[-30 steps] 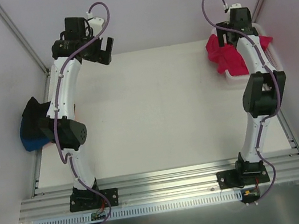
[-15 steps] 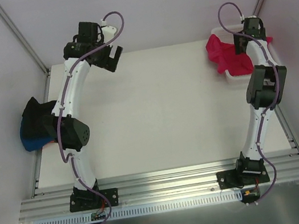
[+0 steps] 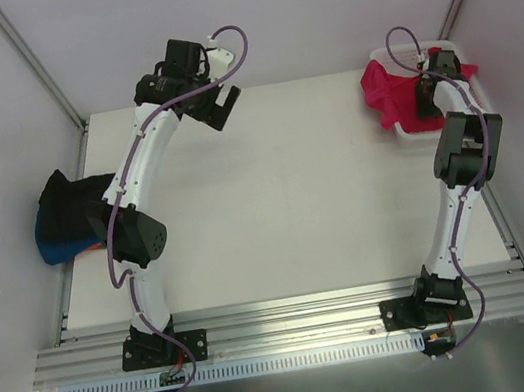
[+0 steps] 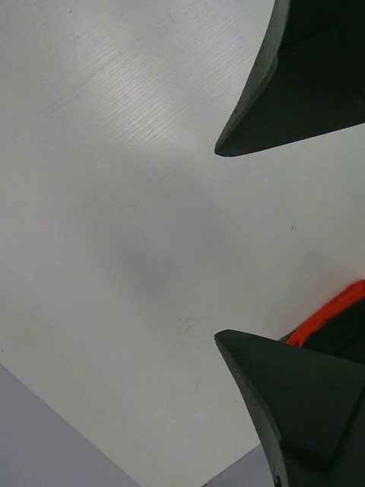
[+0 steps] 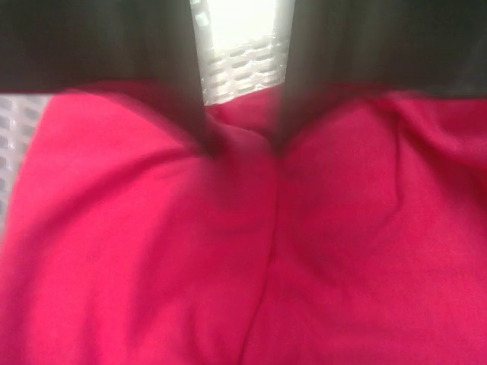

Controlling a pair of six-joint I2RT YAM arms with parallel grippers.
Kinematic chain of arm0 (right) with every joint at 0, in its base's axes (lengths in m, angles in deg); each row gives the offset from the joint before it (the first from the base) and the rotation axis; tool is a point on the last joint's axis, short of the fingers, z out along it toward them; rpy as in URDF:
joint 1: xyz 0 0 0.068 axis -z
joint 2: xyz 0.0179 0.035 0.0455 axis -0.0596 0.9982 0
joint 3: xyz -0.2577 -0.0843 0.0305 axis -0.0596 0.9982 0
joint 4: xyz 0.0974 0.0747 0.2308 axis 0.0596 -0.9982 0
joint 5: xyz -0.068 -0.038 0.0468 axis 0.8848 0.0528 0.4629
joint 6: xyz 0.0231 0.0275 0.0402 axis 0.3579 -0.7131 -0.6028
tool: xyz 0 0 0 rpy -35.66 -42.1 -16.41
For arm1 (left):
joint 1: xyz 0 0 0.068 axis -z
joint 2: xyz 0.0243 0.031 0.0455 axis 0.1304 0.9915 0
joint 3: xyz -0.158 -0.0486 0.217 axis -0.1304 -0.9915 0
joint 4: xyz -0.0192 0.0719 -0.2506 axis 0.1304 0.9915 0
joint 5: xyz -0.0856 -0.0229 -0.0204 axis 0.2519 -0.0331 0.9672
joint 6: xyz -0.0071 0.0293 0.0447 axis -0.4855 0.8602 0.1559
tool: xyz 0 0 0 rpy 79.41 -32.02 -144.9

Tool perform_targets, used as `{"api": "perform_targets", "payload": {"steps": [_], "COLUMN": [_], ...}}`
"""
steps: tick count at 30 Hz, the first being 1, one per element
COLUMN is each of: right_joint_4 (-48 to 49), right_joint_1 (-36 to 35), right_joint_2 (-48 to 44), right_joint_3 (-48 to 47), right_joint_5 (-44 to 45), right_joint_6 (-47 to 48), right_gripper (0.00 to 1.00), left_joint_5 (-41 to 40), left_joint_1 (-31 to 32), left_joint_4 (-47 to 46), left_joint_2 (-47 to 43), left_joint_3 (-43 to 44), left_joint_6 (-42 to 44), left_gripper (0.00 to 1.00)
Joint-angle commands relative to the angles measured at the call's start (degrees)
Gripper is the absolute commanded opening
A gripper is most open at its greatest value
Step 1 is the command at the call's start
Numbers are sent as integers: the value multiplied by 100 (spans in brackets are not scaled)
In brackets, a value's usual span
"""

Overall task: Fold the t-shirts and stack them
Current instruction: Grab crumpled tshirt from bin with the right arm, then move the tshirt to the center of the board

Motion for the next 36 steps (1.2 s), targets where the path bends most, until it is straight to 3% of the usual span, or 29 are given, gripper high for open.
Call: {"api": "perform_targets", "payload": {"steps": [1,2,3,9,17,23,29,33,36], "right_joint_4": [-185,-194,-211,-475,-449,-791,-784,-466,-755], "right_joint_1": [27,18,18,-149,-1352,-2038,-2680,-3066,-3225], "right_joint_2": [-120,-155,-172,-883,-2307,-2703,-2914,-3134,-3239], "right_joint_3": [-15,-24,-59,-569,-1149,-1702,-2380,-2336,-1960], "right_joint_5": [-581,-616,-678,-1318,-1943,-2918,-3437,-3499,-3517], "right_joint_6": [-92,-110,-127,-504,127,-511,-866,-1041,-963], "right_gripper": [26,5,1,1,1,1,1,1,1], "left_joint_5": [-212,-220,-229,-632,-1362,-2795,-2505,-2550,-2383], "left_joint_1": [33,33,33,25,-195,-248,-318,-502,-749], "left_joint_4": [-50,-50,-41,-76,-243,-726,-806,-797,-788], "left_joint_2": [-164,-155,-146,-41,363,592,522,443,434], "left_joint_3": [139,138,138,217,929,1395,1351,1124,1096], "left_joint_6": [69,60,43,-27,-737,-1353,-1951,-2014,-1891], "left_gripper": [99,99,99,99,99,99,99,99,95]}}
